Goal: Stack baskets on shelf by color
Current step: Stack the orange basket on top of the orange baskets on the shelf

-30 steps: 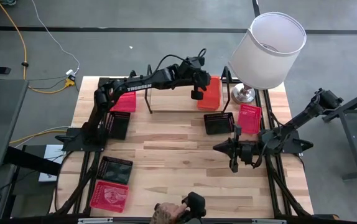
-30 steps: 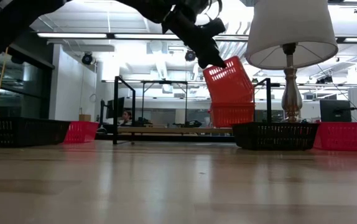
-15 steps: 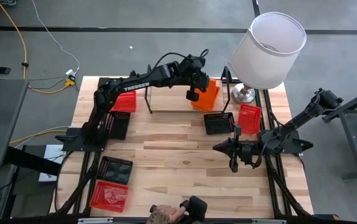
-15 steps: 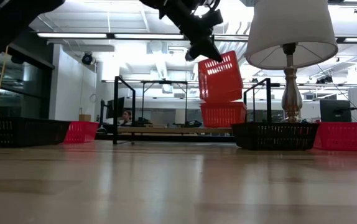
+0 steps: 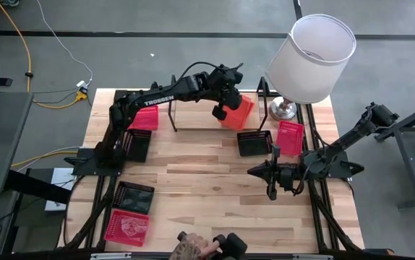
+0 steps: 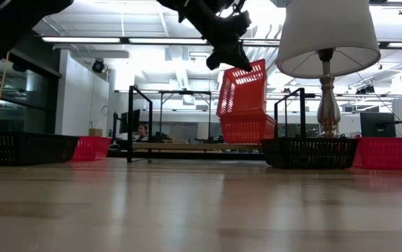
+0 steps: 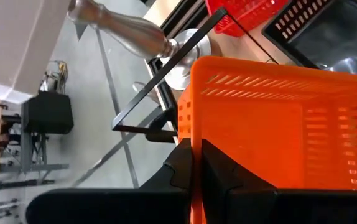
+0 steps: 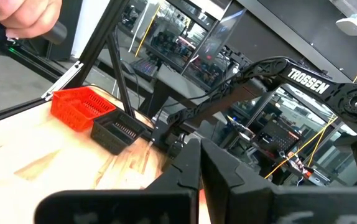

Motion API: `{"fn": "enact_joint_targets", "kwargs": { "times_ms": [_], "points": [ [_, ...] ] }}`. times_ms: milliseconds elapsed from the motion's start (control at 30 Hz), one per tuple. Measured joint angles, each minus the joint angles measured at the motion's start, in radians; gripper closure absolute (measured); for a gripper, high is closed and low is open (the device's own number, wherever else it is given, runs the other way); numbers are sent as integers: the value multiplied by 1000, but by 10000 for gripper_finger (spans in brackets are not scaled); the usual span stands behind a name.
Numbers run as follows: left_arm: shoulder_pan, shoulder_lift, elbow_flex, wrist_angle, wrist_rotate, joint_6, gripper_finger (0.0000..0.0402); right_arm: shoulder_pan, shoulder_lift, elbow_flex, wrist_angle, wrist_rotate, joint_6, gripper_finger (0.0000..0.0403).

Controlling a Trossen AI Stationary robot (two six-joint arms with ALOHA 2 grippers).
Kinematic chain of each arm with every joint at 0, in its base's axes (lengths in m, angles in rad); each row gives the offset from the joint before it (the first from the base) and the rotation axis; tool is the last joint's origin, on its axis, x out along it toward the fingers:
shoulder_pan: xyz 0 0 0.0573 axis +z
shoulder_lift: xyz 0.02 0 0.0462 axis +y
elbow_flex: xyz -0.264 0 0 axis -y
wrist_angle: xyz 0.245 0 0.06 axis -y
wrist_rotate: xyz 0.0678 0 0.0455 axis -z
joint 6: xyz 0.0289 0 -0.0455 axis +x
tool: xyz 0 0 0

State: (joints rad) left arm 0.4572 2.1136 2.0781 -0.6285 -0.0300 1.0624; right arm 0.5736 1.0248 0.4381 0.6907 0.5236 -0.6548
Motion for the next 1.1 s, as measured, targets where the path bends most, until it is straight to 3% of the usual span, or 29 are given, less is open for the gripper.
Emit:
{"fn": "enact_joint_targets", "kwargs": {
  "times_ms": [1100],
  "points": [
    [-6,0,-2,-2,-34,75,377,0,0,0,0,1,0,403]
  ]
}}
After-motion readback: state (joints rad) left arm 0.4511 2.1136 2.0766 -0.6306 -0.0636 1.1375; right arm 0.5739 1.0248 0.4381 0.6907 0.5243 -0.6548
